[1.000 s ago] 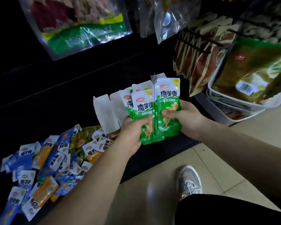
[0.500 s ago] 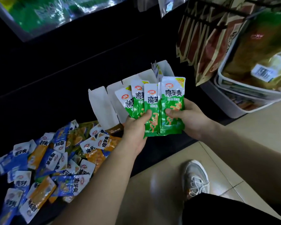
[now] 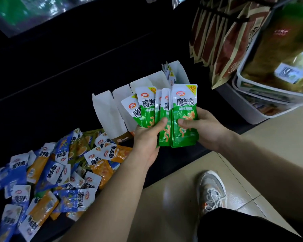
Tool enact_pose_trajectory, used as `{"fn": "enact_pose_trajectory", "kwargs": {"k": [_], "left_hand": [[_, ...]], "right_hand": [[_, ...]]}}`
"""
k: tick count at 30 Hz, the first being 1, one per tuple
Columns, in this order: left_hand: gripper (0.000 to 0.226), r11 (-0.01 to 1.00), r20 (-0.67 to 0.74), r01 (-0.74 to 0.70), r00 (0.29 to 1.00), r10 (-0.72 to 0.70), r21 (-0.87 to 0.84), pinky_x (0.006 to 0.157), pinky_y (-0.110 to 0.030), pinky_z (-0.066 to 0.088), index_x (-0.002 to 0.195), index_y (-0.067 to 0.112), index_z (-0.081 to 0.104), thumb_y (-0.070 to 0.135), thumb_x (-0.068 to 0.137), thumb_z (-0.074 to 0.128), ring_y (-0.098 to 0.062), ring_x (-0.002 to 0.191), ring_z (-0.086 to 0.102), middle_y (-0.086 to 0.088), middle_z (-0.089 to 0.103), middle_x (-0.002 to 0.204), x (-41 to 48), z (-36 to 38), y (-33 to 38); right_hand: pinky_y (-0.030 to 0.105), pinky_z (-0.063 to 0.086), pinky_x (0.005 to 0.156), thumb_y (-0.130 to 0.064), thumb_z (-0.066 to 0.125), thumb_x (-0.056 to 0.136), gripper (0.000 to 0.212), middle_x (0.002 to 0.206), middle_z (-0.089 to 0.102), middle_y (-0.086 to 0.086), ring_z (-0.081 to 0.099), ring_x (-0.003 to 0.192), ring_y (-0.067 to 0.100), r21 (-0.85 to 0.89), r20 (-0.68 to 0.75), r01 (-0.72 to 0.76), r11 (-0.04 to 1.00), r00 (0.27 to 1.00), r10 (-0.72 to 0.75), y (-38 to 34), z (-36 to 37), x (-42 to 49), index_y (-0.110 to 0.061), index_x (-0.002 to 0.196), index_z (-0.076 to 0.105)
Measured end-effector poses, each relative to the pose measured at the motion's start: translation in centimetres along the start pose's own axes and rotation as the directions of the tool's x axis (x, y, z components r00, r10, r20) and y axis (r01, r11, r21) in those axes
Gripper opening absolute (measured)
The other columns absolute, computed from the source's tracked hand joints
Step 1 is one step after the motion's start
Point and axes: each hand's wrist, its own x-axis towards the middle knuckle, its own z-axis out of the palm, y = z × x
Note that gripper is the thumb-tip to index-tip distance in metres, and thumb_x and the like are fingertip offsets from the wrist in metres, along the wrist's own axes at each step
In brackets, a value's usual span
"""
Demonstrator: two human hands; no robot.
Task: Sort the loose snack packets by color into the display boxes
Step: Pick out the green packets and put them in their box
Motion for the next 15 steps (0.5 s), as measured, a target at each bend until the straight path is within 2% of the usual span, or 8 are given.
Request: {"fn": "enact_pose_trajectory", "kwargs": {"k": [3, 6, 8, 11, 13, 14, 15], "left_hand": [[0.028, 0.998, -0.018, 0.021, 1.000, -0.022, -0.065, 0.077, -0.041, 0.060, 0.119, 0.010, 0.067, 0.006, 0.092, 0.067, -0.023, 0.095, 0.074, -0.007, 0.076, 0.109, 0.4, -0.2, 0.3], [0.032, 0.997, -0.002, 0.043, 0.999, -0.043, -0.064, 0.088, -0.047, 0.058, 0.121, 0.012, 0.067, 0.014, 0.090, 0.071, -0.025, 0.101, 0.073, -0.007, 0.075, 0.114, 0.5, -0.4, 0.3], [0.035, 0.997, 0.047, 0.064, 0.997, -0.063, -0.032, 0.089, -0.047, 0.058, 0.122, 0.012, 0.066, 0.018, 0.088, 0.073, -0.026, 0.105, 0.072, -0.006, 0.074, 0.116, 0.4, -0.3, 0.3], [0.026, 0.999, 0.073, 0.042, 0.996, -0.042, 0.002, 0.067, -0.036, 0.062, 0.117, 0.006, 0.066, 0.002, 0.092, 0.066, -0.019, 0.093, 0.075, -0.005, 0.077, 0.105, 0.3, -0.5, 0.4], [0.025, 0.999, 0.067, 0.040, 0.997, -0.040, -0.004, 0.052, -0.025, 0.058, 0.118, 0.005, 0.065, 0.000, 0.093, 0.063, -0.006, 0.077, 0.074, 0.005, 0.078, 0.090, 0.1, -0.6, 0.5], [0.024, 0.999, 0.056, 0.034, 0.998, -0.034, 0.006, 0.049, -0.023, 0.056, 0.117, 0.005, 0.064, 0.001, 0.094, 0.062, -0.001, 0.071, 0.073, 0.009, 0.078, 0.084, 0.2, -0.9, 0.5], [0.024, 0.999, 0.047, 0.033, 0.998, -0.033, 0.010, 0.052, -0.024, 0.058, 0.117, 0.005, 0.064, 0.001, 0.094, 0.062, -0.003, 0.074, 0.073, 0.008, 0.078, 0.086, 0.1, -0.9, 0.6]], "right_hand": [[0.057, 0.052, 0.098, 0.008, 0.063, 0.088, 0.042, 0.121, 0.070, 0.018, 0.068, 0.110, 0.036, 0.037, -0.084, 0.023, 0.999, 0.996, -0.019, -0.3, -0.8, 0.2, -0.003, 0.128, 0.059], [0.056, 0.053, 0.096, 0.008, 0.061, 0.090, 0.039, 0.121, 0.070, 0.018, 0.068, 0.110, 0.037, 0.042, -0.049, 0.007, 0.999, 0.999, -0.004, -0.2, -1.1, 0.0, -0.004, 0.126, 0.061], [0.054, 0.053, 0.095, 0.008, 0.061, 0.090, 0.037, 0.121, 0.070, 0.019, 0.068, 0.110, 0.038, 0.037, -0.028, 0.000, 0.999, 1.000, 0.001, 0.0, -1.0, -0.1, -0.004, 0.125, 0.062], [0.050, 0.055, 0.091, 0.007, 0.063, 0.089, 0.035, 0.116, 0.072, 0.016, 0.070, 0.105, 0.035, 0.008, -0.044, 0.013, 1.000, 0.999, -0.013, 0.2, -1.2, 0.1, -0.003, 0.122, 0.062], [0.047, 0.056, 0.085, 0.007, 0.065, 0.088, 0.030, 0.104, 0.074, 0.012, 0.072, 0.095, 0.030, 0.004, -0.122, 0.024, 1.000, 0.992, -0.023, 0.3, -1.6, 0.2, -0.005, 0.116, 0.064], [0.045, 0.055, 0.083, 0.007, 0.066, 0.087, 0.030, 0.100, 0.074, 0.010, 0.072, 0.090, 0.027, 0.010, -0.152, 0.026, 1.000, 0.988, -0.025, 0.4, -1.7, 0.2, -0.005, 0.115, 0.064], [0.044, 0.055, 0.082, 0.007, 0.066, 0.087, 0.031, 0.098, 0.074, 0.009, 0.072, 0.089, 0.026, 0.015, -0.168, 0.026, 1.000, 0.986, -0.023, 0.4, -1.8, 0.2, -0.005, 0.115, 0.064]]}}
